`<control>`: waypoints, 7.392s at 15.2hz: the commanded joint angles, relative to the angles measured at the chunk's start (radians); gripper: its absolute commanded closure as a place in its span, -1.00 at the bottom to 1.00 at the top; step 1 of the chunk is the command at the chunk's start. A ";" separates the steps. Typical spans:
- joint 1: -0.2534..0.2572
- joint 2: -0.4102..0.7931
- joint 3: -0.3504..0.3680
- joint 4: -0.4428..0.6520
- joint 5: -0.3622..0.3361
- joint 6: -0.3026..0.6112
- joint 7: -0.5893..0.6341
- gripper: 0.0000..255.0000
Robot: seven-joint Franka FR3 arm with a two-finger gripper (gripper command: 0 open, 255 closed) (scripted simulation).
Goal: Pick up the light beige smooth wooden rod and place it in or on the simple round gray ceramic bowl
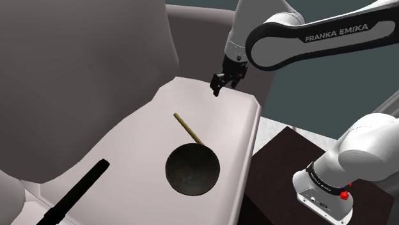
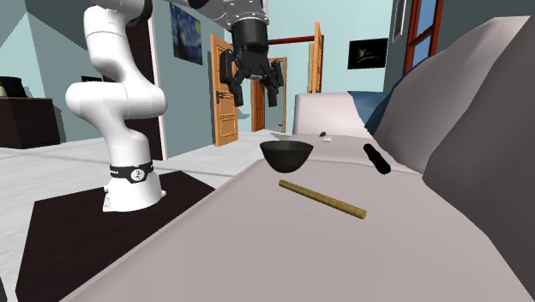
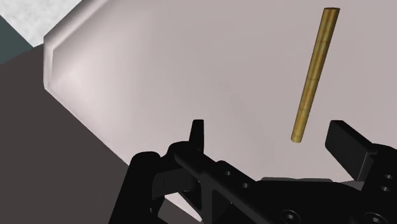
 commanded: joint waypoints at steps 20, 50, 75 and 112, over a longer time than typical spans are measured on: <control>0.078 0.721 0.135 0.282 -0.456 0.232 0.511 -1.00; 0.065 0.689 0.147 0.291 -0.426 0.198 0.482 1.00; 0.032 0.502 0.190 0.422 -0.264 -0.081 0.347 1.00; 0.215 0.380 0.412 0.120 -0.206 0.068 0.747 1.00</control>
